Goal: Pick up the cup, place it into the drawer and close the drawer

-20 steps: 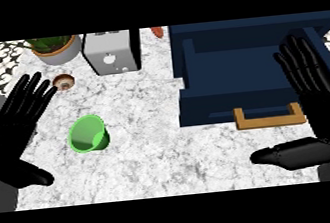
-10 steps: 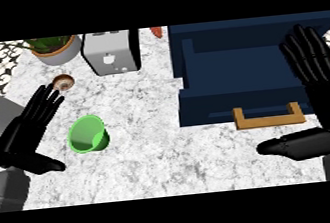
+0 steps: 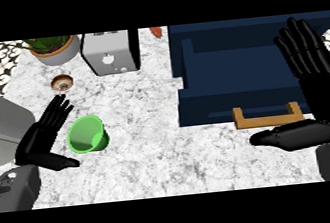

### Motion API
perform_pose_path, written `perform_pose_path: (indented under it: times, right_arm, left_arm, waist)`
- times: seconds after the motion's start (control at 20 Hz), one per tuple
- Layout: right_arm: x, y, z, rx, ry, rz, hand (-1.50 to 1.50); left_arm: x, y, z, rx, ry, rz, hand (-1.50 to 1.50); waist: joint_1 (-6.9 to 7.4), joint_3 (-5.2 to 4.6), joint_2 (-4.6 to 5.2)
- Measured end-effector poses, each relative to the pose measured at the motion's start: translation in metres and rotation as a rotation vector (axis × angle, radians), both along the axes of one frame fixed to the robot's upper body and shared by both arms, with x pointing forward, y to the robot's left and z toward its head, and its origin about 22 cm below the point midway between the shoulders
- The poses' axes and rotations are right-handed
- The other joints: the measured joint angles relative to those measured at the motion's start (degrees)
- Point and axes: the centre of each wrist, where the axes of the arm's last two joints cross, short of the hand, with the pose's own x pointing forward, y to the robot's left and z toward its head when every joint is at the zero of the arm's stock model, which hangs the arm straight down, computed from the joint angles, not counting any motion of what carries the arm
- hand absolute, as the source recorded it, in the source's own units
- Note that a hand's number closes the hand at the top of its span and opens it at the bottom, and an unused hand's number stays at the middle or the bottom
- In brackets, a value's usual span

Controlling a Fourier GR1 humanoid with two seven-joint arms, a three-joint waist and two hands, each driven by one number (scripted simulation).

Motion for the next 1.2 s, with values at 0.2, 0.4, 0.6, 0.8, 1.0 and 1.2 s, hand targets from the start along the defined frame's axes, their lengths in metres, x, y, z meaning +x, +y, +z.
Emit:
perform_pose_path:
  times: [0.2,0.4,0.6,0.8,1.0,1.2]
  right_arm:
    - [0.002,0.003,0.004,0.002,-0.002,-0.002,-1.50]
    - [0.007,-0.002,0.003,-0.004,-0.003,0.005,-1.50]
    - [0.009,-0.002,0.010,0.002,-0.003,0.015,-1.50]
    - [0.009,-0.002,0.011,0.005,-0.007,0.013,-1.50]
    - [0.006,-0.002,0.012,-0.002,-0.003,0.020,-1.50]
    - [0.010,-0.006,0.011,0.004,-0.006,0.020,-1.50]
  left_arm:
    - [0.001,0.002,-0.018,0.038,0.029,0.040,-1.50]
    - [-0.004,0.004,-0.032,0.073,0.043,0.065,-1.50]
    - [-0.008,0.000,-0.041,0.090,0.037,0.084,-1.50]
    - [-0.015,-0.004,-0.050,0.085,0.032,0.090,-1.50]
    - [-0.021,-0.005,-0.056,0.086,0.029,0.087,-1.50]
    - [-0.012,-0.021,-0.057,0.077,0.006,0.073,-1.50]
  waist:
    - [-0.21,-0.02,0.07]
    - [-0.59,-0.07,0.26]
    - [-1.10,-0.15,0.45]
    - [-1.17,-0.18,0.50]
    - [-1.41,-0.24,0.58]
    - [-1.56,-0.24,0.71]
